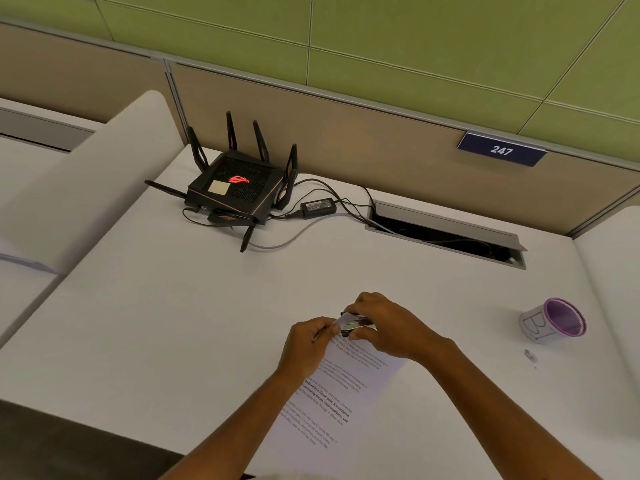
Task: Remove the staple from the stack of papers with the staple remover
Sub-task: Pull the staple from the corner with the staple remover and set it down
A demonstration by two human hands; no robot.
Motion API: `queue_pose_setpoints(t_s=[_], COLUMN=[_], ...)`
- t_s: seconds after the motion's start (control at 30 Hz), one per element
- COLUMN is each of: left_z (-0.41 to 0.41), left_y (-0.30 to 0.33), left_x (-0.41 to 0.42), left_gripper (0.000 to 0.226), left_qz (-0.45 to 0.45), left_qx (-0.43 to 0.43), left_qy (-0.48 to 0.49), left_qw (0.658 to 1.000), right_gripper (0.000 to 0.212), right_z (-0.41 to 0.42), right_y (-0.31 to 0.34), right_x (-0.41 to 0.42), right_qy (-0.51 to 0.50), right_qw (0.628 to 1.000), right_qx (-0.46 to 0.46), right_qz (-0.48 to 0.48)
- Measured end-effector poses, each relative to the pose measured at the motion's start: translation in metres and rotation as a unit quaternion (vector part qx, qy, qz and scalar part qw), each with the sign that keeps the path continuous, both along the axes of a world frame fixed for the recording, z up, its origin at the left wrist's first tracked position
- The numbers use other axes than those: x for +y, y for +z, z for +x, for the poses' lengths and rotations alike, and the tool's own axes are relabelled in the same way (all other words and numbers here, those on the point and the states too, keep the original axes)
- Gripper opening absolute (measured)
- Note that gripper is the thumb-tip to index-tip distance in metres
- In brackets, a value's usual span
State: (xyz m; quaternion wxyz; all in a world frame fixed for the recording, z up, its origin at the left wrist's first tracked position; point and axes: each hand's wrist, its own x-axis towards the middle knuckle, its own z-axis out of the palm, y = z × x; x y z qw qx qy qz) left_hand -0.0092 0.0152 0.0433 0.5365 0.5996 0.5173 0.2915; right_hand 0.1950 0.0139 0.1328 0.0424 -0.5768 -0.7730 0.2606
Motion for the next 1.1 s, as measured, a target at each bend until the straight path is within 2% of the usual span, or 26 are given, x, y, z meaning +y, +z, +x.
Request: queue_pose_setpoints(t_s=[0.37,0.77,1.03,1.1], left_z=[-0.003,-0.004,-0.007,-0.007], left_y=[0.0,-0.004,0.004,0.009], left_x=[0.001,0.004,0.005,0.005], left_gripper=[0.02,0.025,0.017,0.023], left_qz=[0.002,0.033,0.012,0.004], left_qx=[-0.014,0.0,-0.017,-0.025], left_qy=[-0.01,-0.028,-0.054,-0.071], left_qw=[1.0,0.999,0.998,0.997], right_gripper=[0.025,0.025,0.018,0.018], right_z=[-0.008,-0.01,-0.011,-0.012], right_y=[0.007,0.014,0.015,0.016], right_x=[0.001,0.004,0.003,0.003], right_qy=[0.006,0.015,0.03,0.027], right_qw=[0.999,0.998,0.995,0.995], right_qx=[-0.041,-0.055,-0.068,-0.067], right_qz=[0.022,0.038,0.062,0.066])
